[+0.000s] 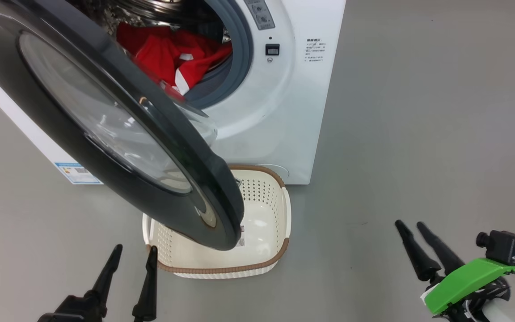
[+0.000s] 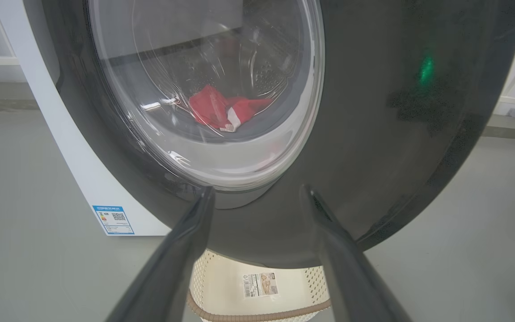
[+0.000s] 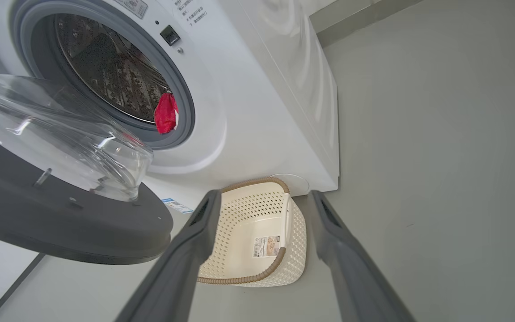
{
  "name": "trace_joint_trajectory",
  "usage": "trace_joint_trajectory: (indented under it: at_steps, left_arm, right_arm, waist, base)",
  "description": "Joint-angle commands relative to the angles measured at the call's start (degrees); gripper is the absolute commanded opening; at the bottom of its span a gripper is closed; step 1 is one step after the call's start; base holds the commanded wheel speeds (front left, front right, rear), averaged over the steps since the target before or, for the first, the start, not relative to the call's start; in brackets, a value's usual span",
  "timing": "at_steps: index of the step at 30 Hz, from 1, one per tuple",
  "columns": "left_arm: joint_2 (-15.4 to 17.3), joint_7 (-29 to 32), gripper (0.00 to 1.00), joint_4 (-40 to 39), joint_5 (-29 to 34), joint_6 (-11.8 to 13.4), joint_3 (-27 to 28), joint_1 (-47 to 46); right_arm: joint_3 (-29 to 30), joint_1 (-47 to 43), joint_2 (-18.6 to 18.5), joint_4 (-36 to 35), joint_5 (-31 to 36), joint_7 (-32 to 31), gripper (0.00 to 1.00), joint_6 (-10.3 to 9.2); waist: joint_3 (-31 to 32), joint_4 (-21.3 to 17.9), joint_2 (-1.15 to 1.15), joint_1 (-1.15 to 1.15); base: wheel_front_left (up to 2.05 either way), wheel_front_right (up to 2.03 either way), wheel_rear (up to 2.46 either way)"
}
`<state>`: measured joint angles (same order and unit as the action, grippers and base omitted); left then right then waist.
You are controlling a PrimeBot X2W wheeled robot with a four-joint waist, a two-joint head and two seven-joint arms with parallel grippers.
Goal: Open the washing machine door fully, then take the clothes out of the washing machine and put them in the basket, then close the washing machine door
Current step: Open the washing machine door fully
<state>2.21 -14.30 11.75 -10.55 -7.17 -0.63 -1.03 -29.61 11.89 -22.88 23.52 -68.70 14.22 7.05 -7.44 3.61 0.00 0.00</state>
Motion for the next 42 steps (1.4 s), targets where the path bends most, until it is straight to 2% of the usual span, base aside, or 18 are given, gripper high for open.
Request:
trace_joint_trajectory:
  at_steps: [1, 14, 18, 22, 29, 42]
  left_arm:
    - [0.7, -0.7, 1.00, -1.1, 0.1, -0.3, 1.8, -0.4]
    - [0.7, -0.7, 1.00, -1.7, 0.3, -0.3, 1.7, -0.6]
    - [0.7, -0.7, 1.00, -3.3, 0.3, -0.3, 2.0, -0.5]
    - [0.7, -0.7, 1.00, -4.0, 0.3, -0.3, 2.0, 0.0]
    - [0.7, -0.7, 1.00, -3.9, 0.3, -0.3, 2.0, 0.9]
    - [0.7, -0.7, 1.00, -3.4, 0.1, -0.3, 1.9, 0.9]
  right_arm:
    - [2.2, -1.7, 0.6, -1.0, 4.8, 0.7, 1.00, 0.44]
    - [19.9, -9.7, 9.3, -8.6, 34.2, 0.8, 1.00, 0.44]
    - [24.8, -12.0, 12.0, -11.9, 40.2, 0.8, 1.00, 0.44]
    - [27.8, -14.2, 13.7, -13.5, 43.4, 0.8, 1.00, 0.44]
    - [29.2, -16.8, 15.1, -12.1, 45.6, 0.8, 1.00, 0.44]
    - [30.6, -17.0, 16.2, -11.6, 46.5, 0.8, 1.00, 0.44]
  waist:
    - [-0.1, 0.0, 0.00, 0.00]
    - [0.0, 0.8, 0.00, 0.00]
    - [0.2, 1.1, 0.00, 0.00]
    - [0.5, 1.5, 0.00, 0.00]
    - [0.9, 1.6, 0.00, 0.00]
    - [0.7, 1.9, 0.00, 0.00]
  base:
    - [0.00, 0.00, 0.00]
    - [0.00, 0.00, 0.00]
    - [0.00, 0.00, 0.00]
    - [0.00, 0.00, 0.00]
    - [0.00, 0.00, 0.00]
    - [0.00, 0.00, 0.00]
